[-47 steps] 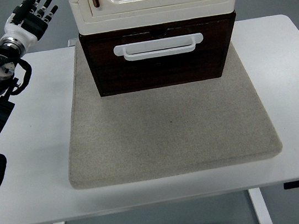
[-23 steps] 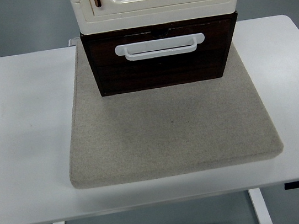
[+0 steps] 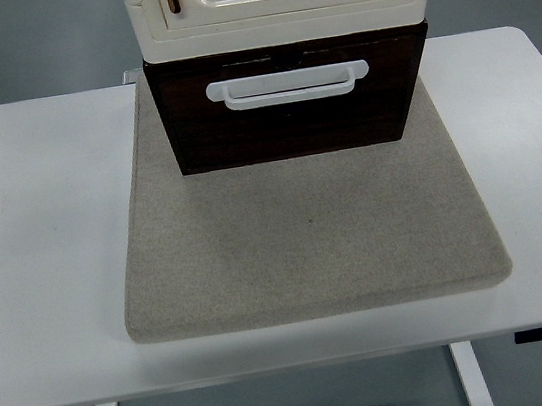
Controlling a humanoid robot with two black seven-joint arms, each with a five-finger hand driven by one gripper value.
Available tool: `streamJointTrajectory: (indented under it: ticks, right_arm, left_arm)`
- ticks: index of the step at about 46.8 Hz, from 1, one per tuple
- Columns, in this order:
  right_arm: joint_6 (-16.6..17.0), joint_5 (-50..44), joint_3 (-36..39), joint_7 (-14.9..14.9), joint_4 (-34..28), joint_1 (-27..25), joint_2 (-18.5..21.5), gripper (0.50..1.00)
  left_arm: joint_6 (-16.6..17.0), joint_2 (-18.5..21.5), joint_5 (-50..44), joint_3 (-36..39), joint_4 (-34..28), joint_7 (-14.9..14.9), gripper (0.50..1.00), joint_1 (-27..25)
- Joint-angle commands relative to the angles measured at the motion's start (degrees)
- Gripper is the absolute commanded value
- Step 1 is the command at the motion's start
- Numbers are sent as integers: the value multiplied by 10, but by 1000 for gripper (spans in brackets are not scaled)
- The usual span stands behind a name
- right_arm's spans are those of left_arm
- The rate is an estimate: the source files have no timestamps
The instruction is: Open the drawer under the combination cabinet
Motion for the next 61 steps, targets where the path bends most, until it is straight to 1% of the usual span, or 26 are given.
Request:
streamJointTrajectory:
  ticks: [1,6,12,19,27,30,33,40,44,51,56,61]
  right_arm:
    - [0,0,0,0,0,0,0,926]
    - [0,0,0,0,0,0,0,926]
    - [0,0,0,0,0,0,0,926]
    - [0,0,0,0,0,0,0,926]
    - [0,0,0,0,0,0,0,926]
    - [0,0,0,0,0,0,0,928]
    - [0,0,0,0,0,0,0,926]
    - [0,0,0,0,0,0,0,926]
    - [0,0,0,0,0,0,0,928]
    - [0,0,0,0,0,0,0,926]
    - [0,0,0,0,0,0,0,926]
    - [0,0,0,0,0,0,0,926]
  left_arm:
    - [0,14,0,33,-31,-1,1000,-32]
    - [7,18,0,66,-91,-2,1000,-52]
    - [12,20,8,72,-182,0,1000,-57]
    - [31,17,61,92,-278,-1,1000,-65]
    - [32,12,125,117,-368,-1,1000,-69]
    - [33,9,137,138,-399,0,1000,-70]
    - [38,8,152,175,-426,0,1000,-78]
    - [60,7,198,298,-469,1,1000,-118]
    - [60,5,208,358,-481,1,1000,-132]
    - [60,7,220,470,-532,4,1000,-162]
    - [56,10,221,554,-577,24,1000,-203]
    - [52,11,221,607,-592,34,1000,-233]
